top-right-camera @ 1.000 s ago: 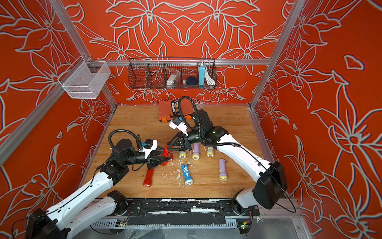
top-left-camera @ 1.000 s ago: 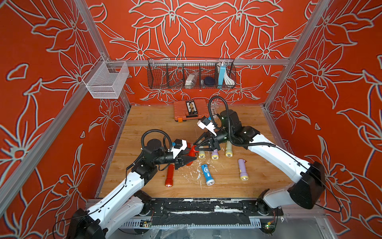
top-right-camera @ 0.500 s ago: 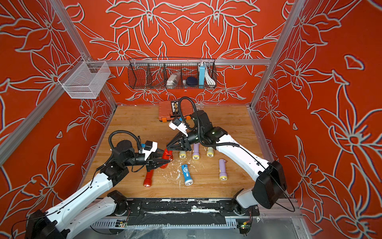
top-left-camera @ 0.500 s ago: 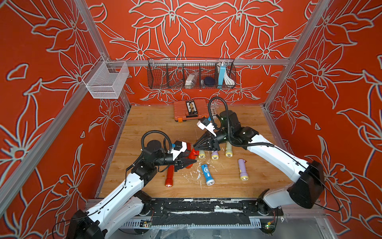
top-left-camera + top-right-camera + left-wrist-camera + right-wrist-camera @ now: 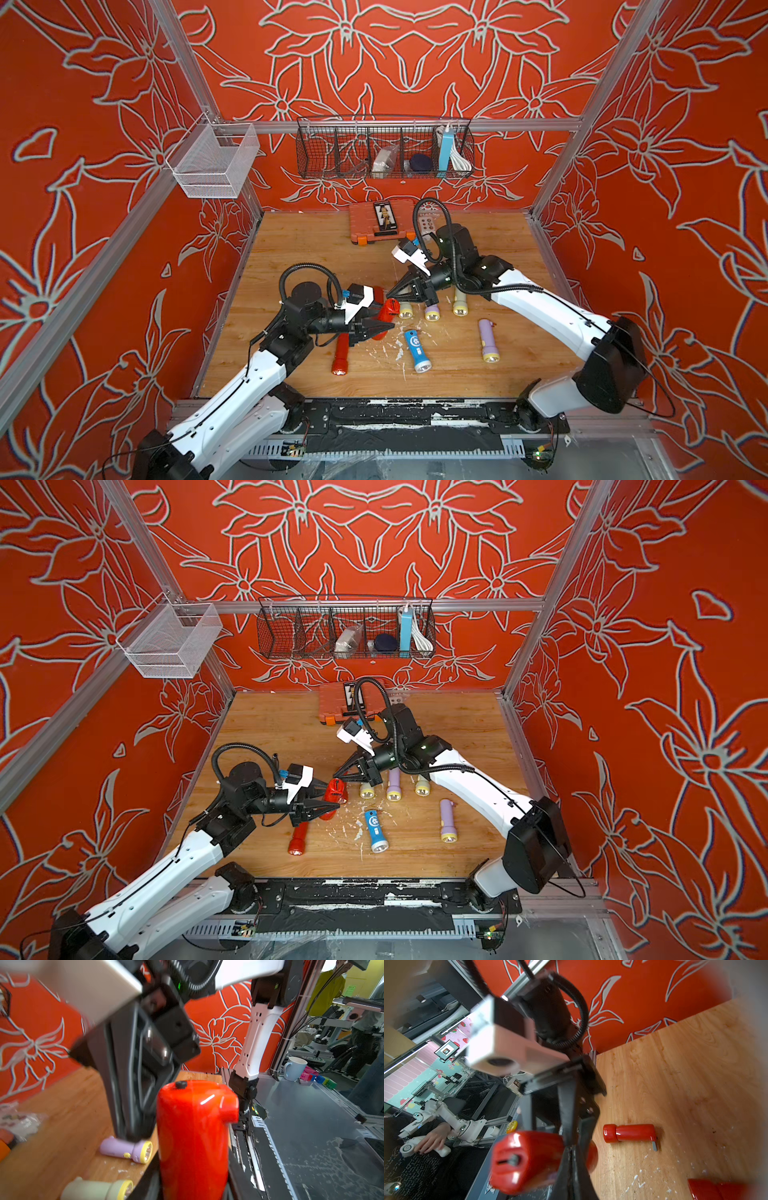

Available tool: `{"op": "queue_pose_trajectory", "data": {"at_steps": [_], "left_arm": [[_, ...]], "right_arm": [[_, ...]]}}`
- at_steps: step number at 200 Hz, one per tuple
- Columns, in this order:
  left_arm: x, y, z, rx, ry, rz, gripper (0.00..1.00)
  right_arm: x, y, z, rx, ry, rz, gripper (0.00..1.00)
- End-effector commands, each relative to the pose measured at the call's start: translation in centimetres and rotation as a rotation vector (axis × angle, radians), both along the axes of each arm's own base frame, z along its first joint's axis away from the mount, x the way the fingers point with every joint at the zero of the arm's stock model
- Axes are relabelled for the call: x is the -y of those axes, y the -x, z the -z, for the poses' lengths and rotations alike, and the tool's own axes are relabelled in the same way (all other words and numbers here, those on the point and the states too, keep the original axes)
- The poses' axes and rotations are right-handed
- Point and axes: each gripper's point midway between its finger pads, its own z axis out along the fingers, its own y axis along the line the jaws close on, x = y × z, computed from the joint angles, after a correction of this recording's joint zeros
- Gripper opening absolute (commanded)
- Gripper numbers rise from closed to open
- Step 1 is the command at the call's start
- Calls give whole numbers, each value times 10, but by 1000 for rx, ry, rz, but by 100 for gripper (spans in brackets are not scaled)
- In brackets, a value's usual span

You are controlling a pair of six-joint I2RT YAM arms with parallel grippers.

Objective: Close the plug at the bottom of the flashlight
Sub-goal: Close the plug of the flashlight, then place the flashlight at the center of the board.

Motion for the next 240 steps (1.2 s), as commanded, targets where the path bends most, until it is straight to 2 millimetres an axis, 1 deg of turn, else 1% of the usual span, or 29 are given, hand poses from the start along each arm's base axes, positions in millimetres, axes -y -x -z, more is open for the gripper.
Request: {"op": "queue_pose_trajectory", "data": {"at_steps": [1, 23, 38, 51, 62, 77, 93, 112, 118, 137, 148, 173, 181, 185, 187, 188, 189, 190, 191, 193, 194, 195, 197, 203, 213, 230, 236, 238, 240], "left_arm": [[0, 14, -38, 150, 65, 55, 0], [0, 16, -37, 143, 63, 65, 0], [-1, 17, -39, 146, 64, 66, 0], [-1, 19, -39, 154, 64, 65, 0], [-2, 19, -39, 155, 62, 62, 0], [-2, 18, -37, 151, 56, 55, 0], [-2, 13, -34, 139, 48, 32, 0], [-2, 3, -28, 125, 30, -17, 0], [-2, -1, -26, 115, 24, -37, 0], [-4, -18, -17, 82, -5, -119, 0], [-8, -32, -12, 58, -21, -197, 0], [-21, -71, 0, -9, -57, -416, 0], [-26, -83, 4, -36, -73, -482, 0], [-29, -88, 6, -51, -81, -513, 0], [-30, -91, 6, -60, -85, -530, 0], [-31, -92, 7, -65, -88, -538, 0], [-32, -94, 8, -70, -90, -545, 0], [-32, -95, 8, -73, -93, -553, 0], [-33, -96, 9, -78, -95, -561, 0], [-34, -99, 10, -87, -98, -575, 0], [-35, -100, 10, -92, -101, -582, 0], [-36, -101, 11, -98, -104, -590, 0], [-37, -104, 12, -105, -108, -606, 0], [-42, -111, 16, -132, -122, -655, 0], [-54, -126, 23, -189, -138, -762, 0], [-76, -147, 36, -262, -186, -942, 0], [-85, -151, 38, -272, -200, -996, 0], [-86, -155, 46, -288, -224, -1014, 0], [-88, -157, 49, -293, -235, -1030, 0]], "right_arm": [[0, -13, 4, 62, 42, 50, 0], [4, -33, -13, 114, 29, 109, 0], [7, -42, -24, 135, 18, 130, 0], [8, -46, -27, 154, 27, 147, 0], [10, -51, -26, 172, 47, 175, 0], [13, -63, -18, 198, 101, 257, 0], [21, -84, -3, 226, 188, 389, 0], [39, -112, 17, 264, 312, 581, 0], [45, -118, 22, 273, 342, 631, 0], [74, -140, 37, 322, 452, 823, 0], [92, -150, 43, 351, 505, 930, 0], [128, -160, 54, 421, 590, 1101, 0], [136, -161, 55, 441, 607, 1131, 8], [139, -161, 56, 451, 616, 1140, 13], [142, -161, 57, 459, 623, 1145, 19], [142, -161, 57, 459, 623, 1145, 19], [143, -161, 57, 462, 625, 1147, 22], [143, -161, 57, 464, 625, 1148, 25], [145, -161, 58, 468, 632, 1151, 31], [146, -161, 58, 472, 636, 1155, 37], [146, -161, 58, 472, 636, 1155, 37], [148, -161, 59, 476, 641, 1160, 42], [149, -161, 59, 480, 647, 1167, 46], [155, -162, 59, 490, 661, 1183, 56], [162, -163, 60, 503, 679, 1215, 68], [172, -162, 63, 511, 687, 1256, 96], [174, -162, 64, 508, 683, 1265, 98], [174, -162, 64, 508, 680, 1267, 98], [175, -162, 65, 505, 678, 1270, 98]]}}
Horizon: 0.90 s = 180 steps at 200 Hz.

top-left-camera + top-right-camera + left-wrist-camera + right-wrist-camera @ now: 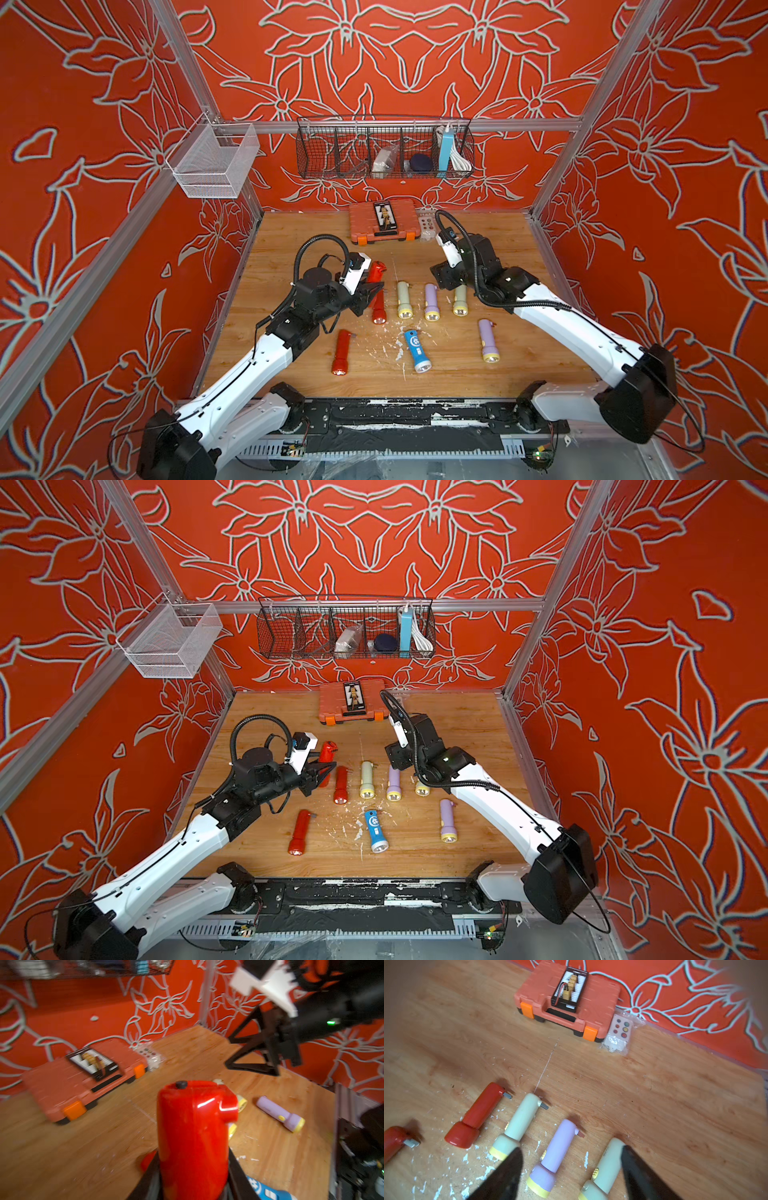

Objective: Close the plug at the bottom of the flashlight
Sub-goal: Place the flashlight at the center of the board.

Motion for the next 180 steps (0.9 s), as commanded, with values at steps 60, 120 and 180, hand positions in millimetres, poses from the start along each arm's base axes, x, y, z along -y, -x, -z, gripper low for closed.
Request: {"op": "queue_pose_trajectory", "data": {"at_steps": [60, 120, 180], "left_arm": [[-69, -52, 49, -241, -206, -501, 0], [-96, -70, 121, -627, -250, -570, 0], [-94, -65, 186, -843, -354, -564, 0]], "right_arm": [[24, -3, 10, 15, -14, 89, 98], [26, 1, 6, 28, -49, 91, 98], [27, 2, 9, 25, -43, 95, 98]]}}
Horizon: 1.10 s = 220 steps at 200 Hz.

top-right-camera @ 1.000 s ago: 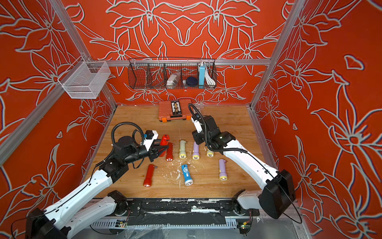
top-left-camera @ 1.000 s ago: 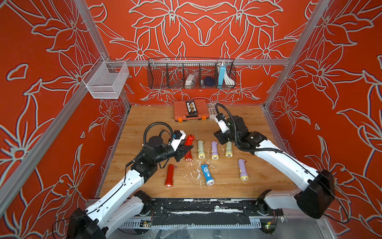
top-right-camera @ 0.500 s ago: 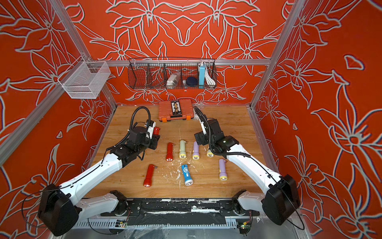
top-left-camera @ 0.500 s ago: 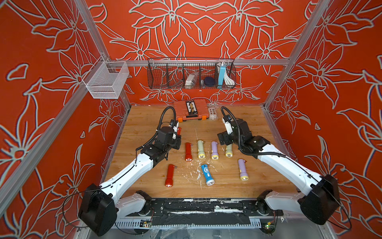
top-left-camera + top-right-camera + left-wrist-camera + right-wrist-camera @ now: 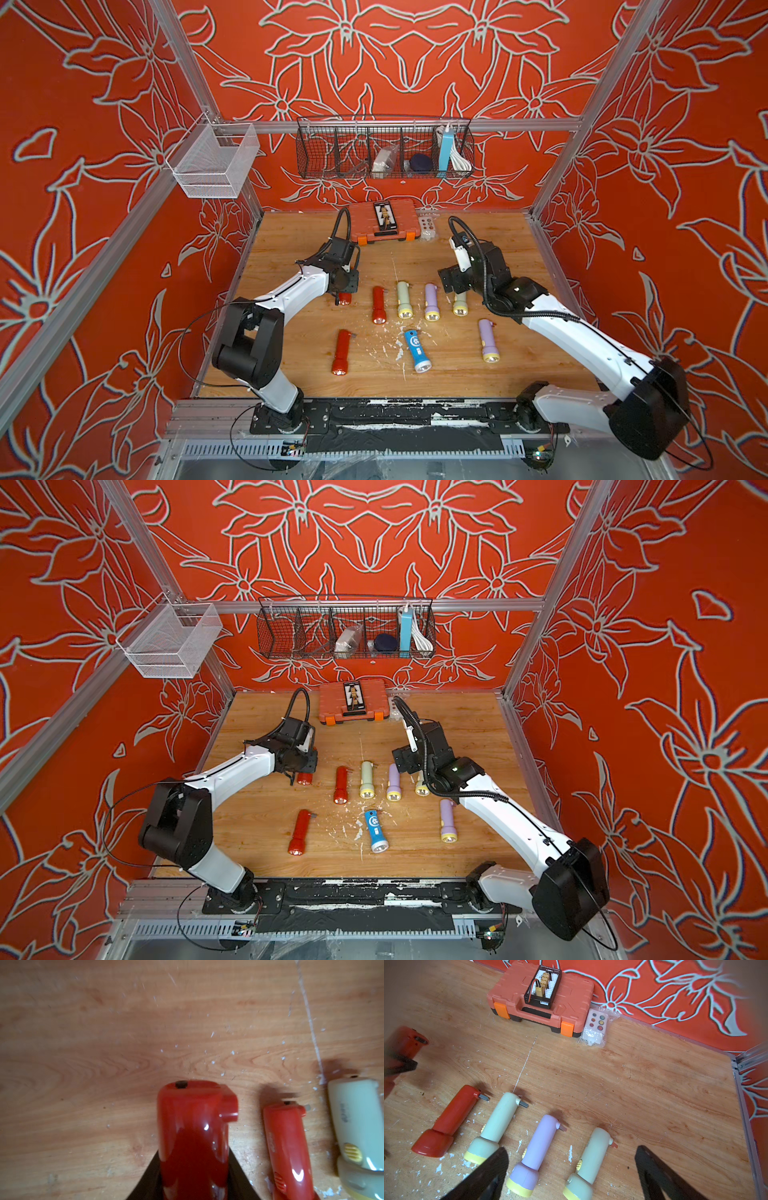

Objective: Close the plug at the bottom of the flashlight
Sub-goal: Place the flashlight at the center of the board.

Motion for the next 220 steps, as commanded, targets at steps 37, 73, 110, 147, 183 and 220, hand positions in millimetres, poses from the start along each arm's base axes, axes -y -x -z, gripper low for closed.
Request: {"op": "queue_pose_trajectory", "data": {"at_steps": [37, 73, 110, 147, 183, 220], "left_arm": [[5, 9, 30, -136, 27, -17, 4], [9, 11, 48, -214, 52, -17, 4], [5, 13, 54, -237, 30, -23, 17], [1, 13, 54, -237, 11, -34, 61], [-1, 11, 45, -216, 1, -38, 75], [-2, 7, 18, -158, 13, -54, 78]], "right_arm": [[0, 0, 7, -13, -10, 5, 98], [0, 0, 8, -17, -7, 3, 98], [0, 0, 8, -18, -8, 1, 98], [-1, 0, 9, -20, -4, 0, 98], [-2, 1, 14, -32, -4, -8, 98], [-1, 1, 27, -56, 7, -3, 98]]}}
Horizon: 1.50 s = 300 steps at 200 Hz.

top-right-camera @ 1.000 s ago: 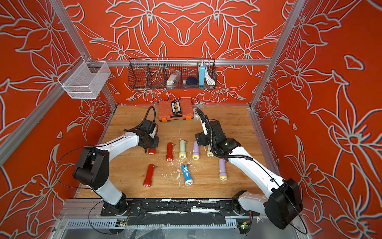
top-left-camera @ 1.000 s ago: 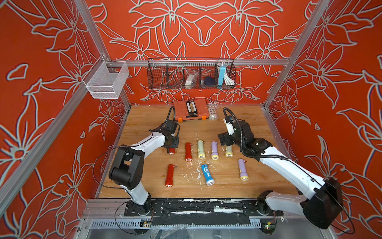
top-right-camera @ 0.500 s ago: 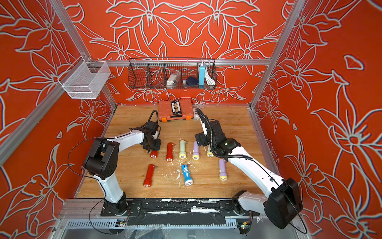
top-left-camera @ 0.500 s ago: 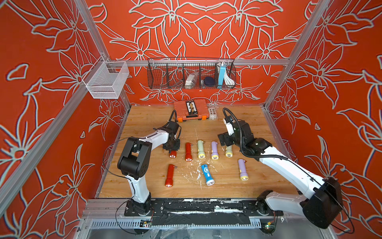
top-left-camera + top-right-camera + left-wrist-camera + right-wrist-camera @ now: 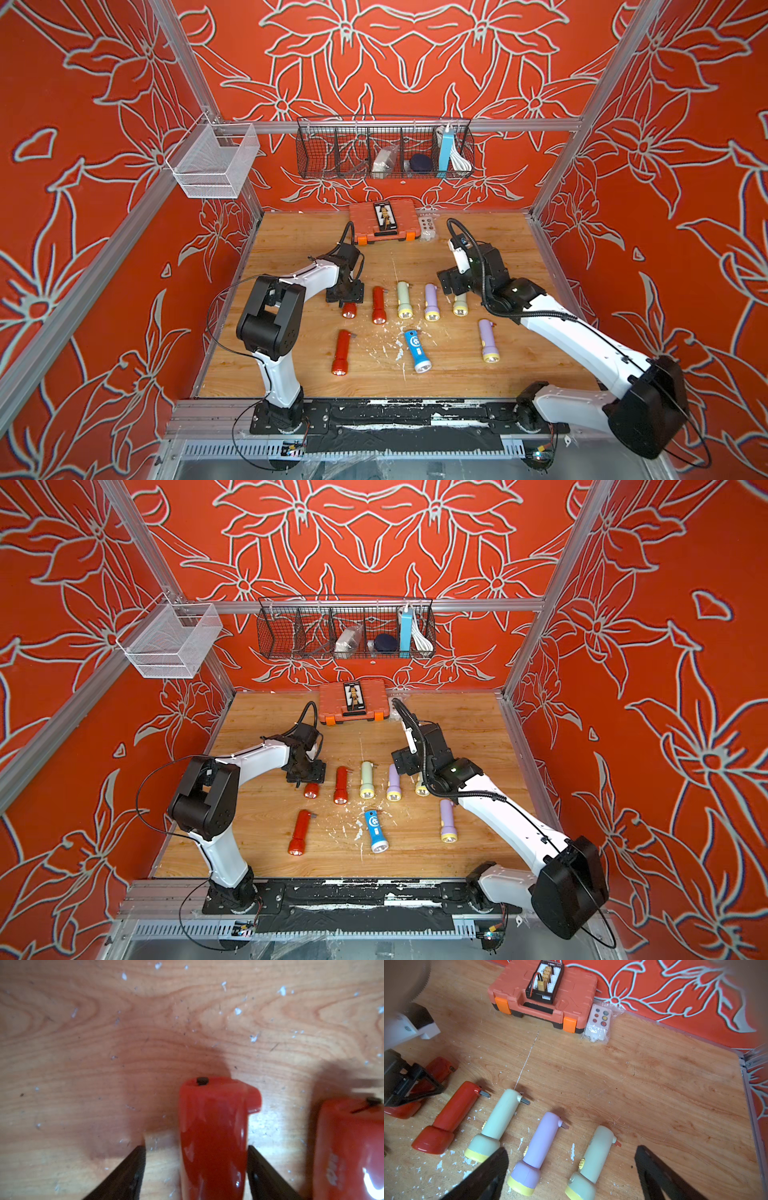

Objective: Close the plug at the bottom of the flashlight
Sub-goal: Place the flashlight at the center of the board, then pick up the flashlight from the center of the board.

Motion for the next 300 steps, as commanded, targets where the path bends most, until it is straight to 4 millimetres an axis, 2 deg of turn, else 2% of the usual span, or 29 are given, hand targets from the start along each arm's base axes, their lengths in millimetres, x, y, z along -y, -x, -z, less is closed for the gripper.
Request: {"op": "queue_pose_trajectory", "data": {"at_steps": [1, 31, 53, 77, 91, 140, 195, 235, 300], "left_arm": [[-4, -7, -33, 66, 1, -32, 78], [1, -8, -65, 119, 42, -62, 79], [17, -7, -85, 161, 83, -59, 79], [41, -4, -95, 173, 108, -25, 78], [52, -3, -96, 165, 123, -15, 78], [80, 0, -77, 138, 126, 16, 73], [100, 6, -53, 77, 98, 55, 70], [106, 10, -34, 52, 57, 69, 67], [103, 12, -10, 14, 13, 65, 60]], "right_arm": [[1, -1, 13, -27, -1, 8, 98], [-3, -1, 31, -63, -24, 7, 98], [-1, 1, 51, -105, -19, 20, 98], [7, 0, 69, -133, -7, 61, 98], [12, -2, 71, -141, 2, 83, 98], [19, -3, 67, -129, -11, 108, 98], [21, -3, 63, -120, -23, 115, 98], [22, -3, 62, -122, -26, 116, 98], [22, -3, 63, -128, -28, 114, 98]]}}
